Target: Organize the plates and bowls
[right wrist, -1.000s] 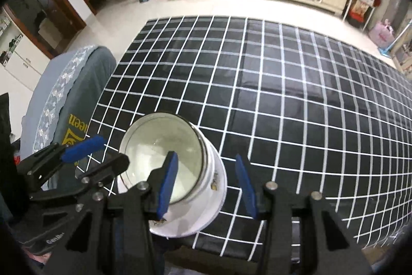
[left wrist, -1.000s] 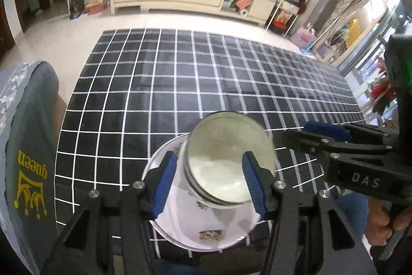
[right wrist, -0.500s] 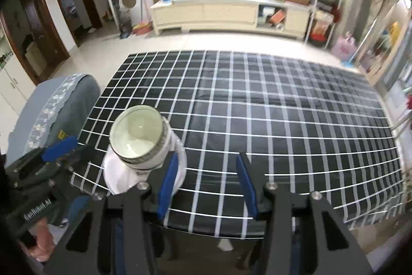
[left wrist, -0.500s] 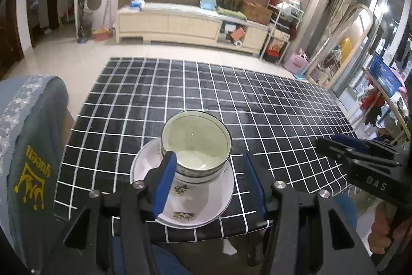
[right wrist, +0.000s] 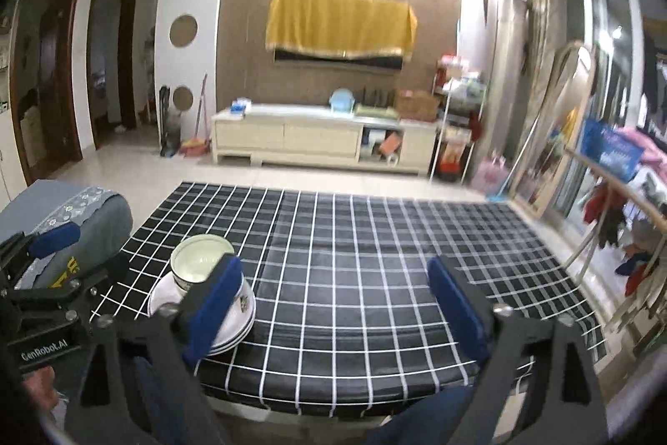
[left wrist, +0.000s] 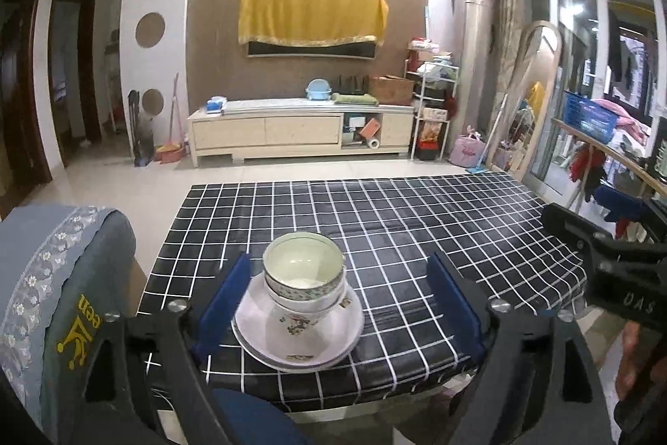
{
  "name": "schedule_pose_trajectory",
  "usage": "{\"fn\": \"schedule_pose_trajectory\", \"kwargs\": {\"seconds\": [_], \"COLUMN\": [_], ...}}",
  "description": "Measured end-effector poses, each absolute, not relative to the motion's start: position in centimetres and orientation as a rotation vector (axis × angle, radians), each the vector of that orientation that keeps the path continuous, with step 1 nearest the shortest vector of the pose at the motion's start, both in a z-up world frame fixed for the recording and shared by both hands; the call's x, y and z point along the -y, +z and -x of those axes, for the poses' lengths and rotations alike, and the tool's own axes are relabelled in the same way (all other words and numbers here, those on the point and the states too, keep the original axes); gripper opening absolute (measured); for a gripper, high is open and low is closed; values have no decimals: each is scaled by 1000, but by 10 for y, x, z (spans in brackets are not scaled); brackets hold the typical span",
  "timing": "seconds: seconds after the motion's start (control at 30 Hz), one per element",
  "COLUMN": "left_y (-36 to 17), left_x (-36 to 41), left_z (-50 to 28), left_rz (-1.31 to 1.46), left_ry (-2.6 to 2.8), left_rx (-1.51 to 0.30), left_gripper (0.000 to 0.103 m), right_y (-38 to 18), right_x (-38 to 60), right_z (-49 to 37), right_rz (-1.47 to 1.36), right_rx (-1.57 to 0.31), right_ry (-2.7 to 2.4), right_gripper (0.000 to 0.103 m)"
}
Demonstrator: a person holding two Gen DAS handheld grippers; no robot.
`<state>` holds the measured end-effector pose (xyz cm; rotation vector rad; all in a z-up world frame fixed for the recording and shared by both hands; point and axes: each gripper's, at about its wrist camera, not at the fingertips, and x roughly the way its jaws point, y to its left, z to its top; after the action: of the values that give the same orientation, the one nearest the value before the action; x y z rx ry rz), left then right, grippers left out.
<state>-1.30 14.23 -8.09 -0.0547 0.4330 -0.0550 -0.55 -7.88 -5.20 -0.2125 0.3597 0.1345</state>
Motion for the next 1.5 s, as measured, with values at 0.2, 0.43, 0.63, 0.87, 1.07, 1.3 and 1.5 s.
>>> {"fn": "schedule_pose_trajectory", "kwargs": {"seconds": [0.2, 0.43, 0.63, 0.87, 1.07, 1.3, 1.5], "left_y": [-88, -95, -92, -90, -89, -90, -90], "left_x": [-124, -108, -102, -103, -102, -104, -103], "left_z": [36, 45, 52, 56, 56, 56, 59], "left_rz": [27, 5, -15, -15, -15, -8, -13], "left_ry": [-89, -87, -79, -63, -63, -68, -66], "left_rx": [-417, -420, -398, -391, -390, -397, -396], "left_gripper": [97, 97, 97, 97, 97, 97, 97], "right_y": [-55, -65, -68, -67, -67, -66, -65], "right_x": [97, 105, 104, 101, 98, 99, 97], "right_z": [39, 50, 56, 62, 65, 66, 65], "right_rz": [174, 182, 177, 177, 185, 179, 179], "right_rx": [-312, -366, -382, -372, -365, -367, -371], "right_ry": [122, 93, 97, 114, 121, 128, 127], "right_gripper": [103, 103, 103, 103, 103, 103, 103]}}
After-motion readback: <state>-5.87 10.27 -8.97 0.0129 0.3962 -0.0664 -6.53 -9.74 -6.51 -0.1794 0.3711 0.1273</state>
